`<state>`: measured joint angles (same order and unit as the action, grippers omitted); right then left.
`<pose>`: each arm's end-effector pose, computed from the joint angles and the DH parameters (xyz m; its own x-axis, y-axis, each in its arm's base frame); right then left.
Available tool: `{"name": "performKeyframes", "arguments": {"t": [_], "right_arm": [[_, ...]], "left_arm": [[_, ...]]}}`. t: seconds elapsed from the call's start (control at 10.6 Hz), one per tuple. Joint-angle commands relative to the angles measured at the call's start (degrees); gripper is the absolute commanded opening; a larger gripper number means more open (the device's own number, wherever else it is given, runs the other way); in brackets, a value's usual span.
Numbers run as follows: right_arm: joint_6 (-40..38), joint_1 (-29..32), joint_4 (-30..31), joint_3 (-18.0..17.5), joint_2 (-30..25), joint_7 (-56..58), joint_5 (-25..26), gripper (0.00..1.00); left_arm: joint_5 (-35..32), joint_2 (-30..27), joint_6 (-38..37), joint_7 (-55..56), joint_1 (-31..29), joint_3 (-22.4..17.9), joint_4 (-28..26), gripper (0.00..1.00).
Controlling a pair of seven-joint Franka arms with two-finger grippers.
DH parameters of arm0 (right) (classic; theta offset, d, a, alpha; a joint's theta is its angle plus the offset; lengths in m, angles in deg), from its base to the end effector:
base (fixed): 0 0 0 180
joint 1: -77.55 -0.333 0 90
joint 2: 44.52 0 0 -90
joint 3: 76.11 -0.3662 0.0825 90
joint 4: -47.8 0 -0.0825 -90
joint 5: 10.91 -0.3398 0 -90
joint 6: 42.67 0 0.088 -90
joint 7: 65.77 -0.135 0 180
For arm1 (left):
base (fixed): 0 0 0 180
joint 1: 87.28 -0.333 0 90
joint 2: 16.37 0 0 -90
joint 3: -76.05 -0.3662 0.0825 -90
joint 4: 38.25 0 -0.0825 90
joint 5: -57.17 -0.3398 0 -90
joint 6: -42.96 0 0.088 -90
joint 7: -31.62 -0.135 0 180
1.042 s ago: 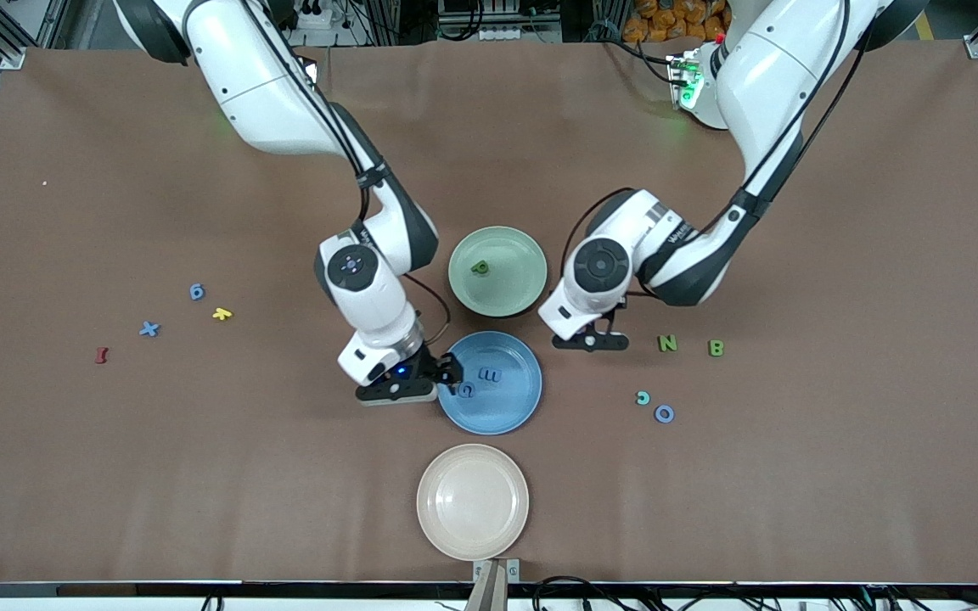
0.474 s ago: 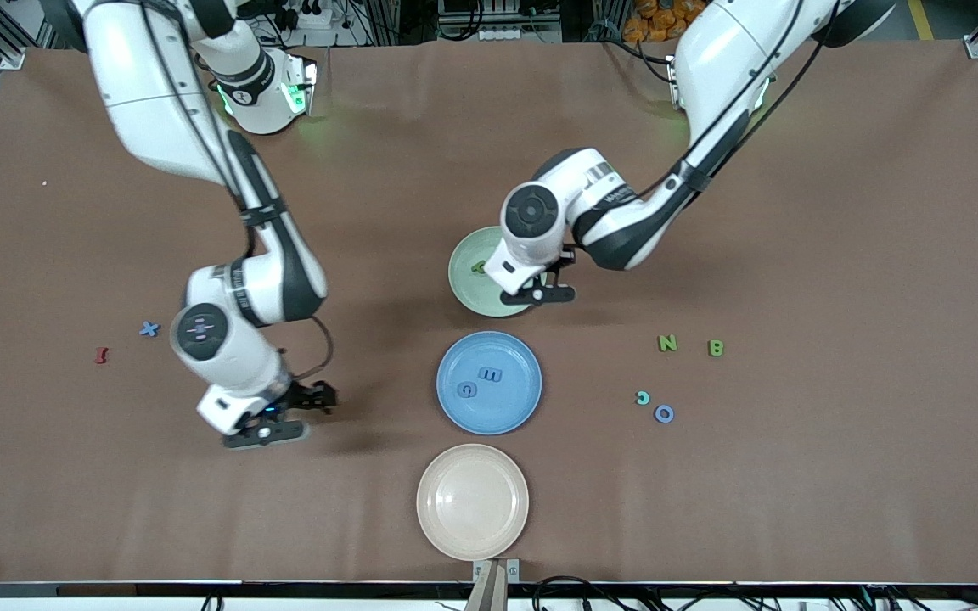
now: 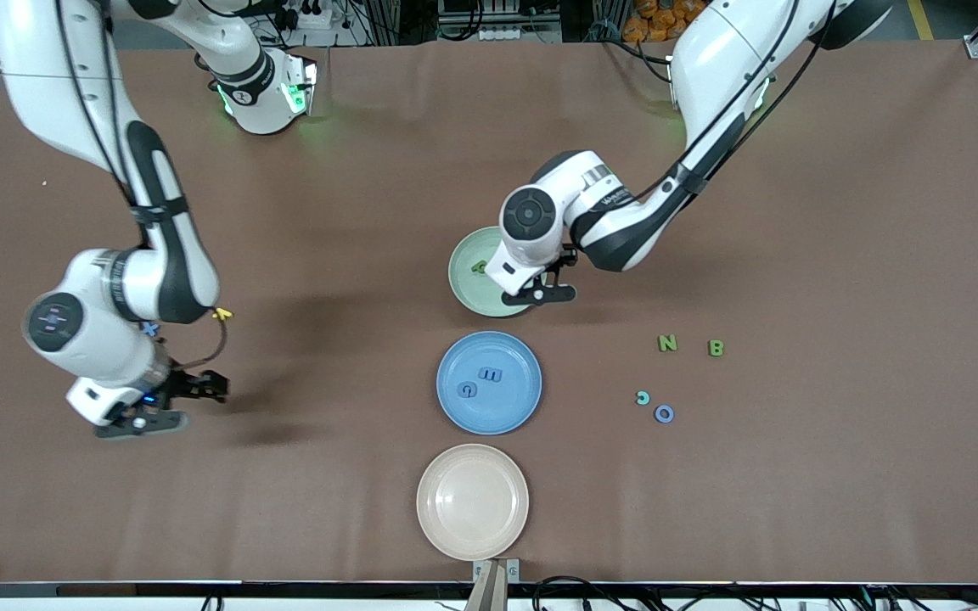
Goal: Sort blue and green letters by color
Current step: 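Release green u on the green plate while the right gripper reaches X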
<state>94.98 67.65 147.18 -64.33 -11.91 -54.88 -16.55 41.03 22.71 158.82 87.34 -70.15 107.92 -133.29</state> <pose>0.6758 -0.0005 0.3118 0.9863 0.1278 0.1040 0.1224 -0.9908 0.0569 0.4769 -0.4352 0.2799 0.9772 0.0419 -0.2081 0.0222 -0.9951 -0.0961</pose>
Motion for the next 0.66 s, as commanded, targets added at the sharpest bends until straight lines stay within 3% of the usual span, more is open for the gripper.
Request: {"name": "performKeyframes", "arguments": {"t": [0.0, 0.38, 0.57], "right_arm": [[-0.01, 7.68, 8.36, -0.35, -6.84, 0.72, -0.24, 1.00], [0.25, 13.58, 11.35, -0.26, -6.85, 0.54, -0.50, 1.00], [1.99, 14.03, 13.89, -0.35, -6.76, -1.90, -1.12, 1.00]], "left_arm": [[-1.70, -2.50, -0.72, -5.08, -5.78, 0.21, -2.41, 1.00], [-9.24, -5.06, 1.90, -5.89, -10.88, 0.65, -8.66, 1.00], [-13.54, -7.59, 12.66, -5.89, -15.17, 0.65, -16.53, 1.00]]}}
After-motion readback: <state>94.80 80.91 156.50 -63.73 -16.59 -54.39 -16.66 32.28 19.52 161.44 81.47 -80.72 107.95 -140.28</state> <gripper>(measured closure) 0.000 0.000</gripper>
